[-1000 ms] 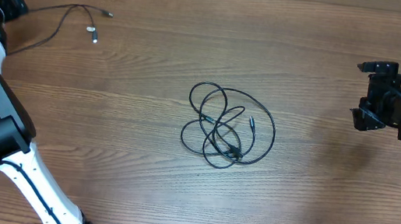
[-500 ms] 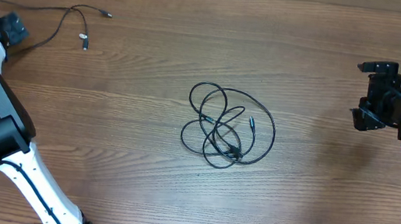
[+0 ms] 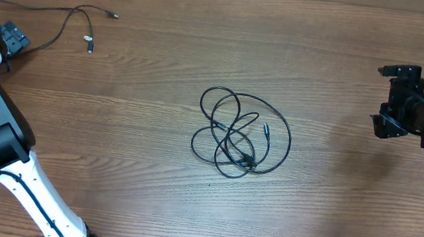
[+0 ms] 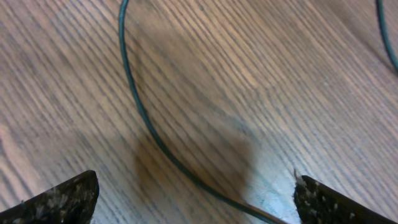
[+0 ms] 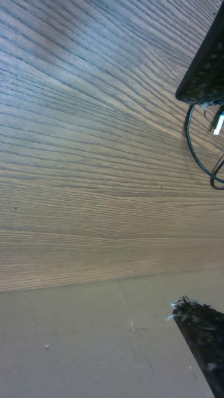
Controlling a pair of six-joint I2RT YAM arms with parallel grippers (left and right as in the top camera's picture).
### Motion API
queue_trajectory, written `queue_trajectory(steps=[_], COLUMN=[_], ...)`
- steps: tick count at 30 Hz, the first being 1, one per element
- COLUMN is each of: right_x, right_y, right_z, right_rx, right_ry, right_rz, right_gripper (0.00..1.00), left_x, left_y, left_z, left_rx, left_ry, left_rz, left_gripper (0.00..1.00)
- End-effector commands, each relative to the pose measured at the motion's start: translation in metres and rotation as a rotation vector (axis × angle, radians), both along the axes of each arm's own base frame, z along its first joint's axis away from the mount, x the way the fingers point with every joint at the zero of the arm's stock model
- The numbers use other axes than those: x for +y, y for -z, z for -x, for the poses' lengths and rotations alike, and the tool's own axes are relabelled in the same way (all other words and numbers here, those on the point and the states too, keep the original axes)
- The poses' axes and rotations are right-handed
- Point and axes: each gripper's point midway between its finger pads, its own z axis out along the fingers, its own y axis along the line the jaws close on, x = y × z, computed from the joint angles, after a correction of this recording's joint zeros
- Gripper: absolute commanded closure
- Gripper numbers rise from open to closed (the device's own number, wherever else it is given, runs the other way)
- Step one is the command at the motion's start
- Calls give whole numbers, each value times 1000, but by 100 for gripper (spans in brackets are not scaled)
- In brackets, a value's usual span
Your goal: Untangle cables
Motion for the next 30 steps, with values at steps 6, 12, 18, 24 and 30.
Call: queue_trajectory(steps=[6,12,18,24,30], right_x=[-4,-4,-4,-4,-4], right_y=[-5,-5,-5,-5,-5], right_z=[-1,-1,-1,-1,-1], right_rx=[-14,-14,-14,-14,-14], right_ry=[7,7,7,7,7], right_rz=[18,18,18,18,18], right_gripper=[0,0,0,0,0], left_x=[-16,-23,-43,-56,-18], left_y=[59,89,124,176,57], left_z=[-3,-7,-20,-7,-67], left_rx=[25,28,8,69,-173], left_ry=[-1,33,153,155,185], left_rz=[112,152,209,259,126], left_gripper=[0,0,48,96,96])
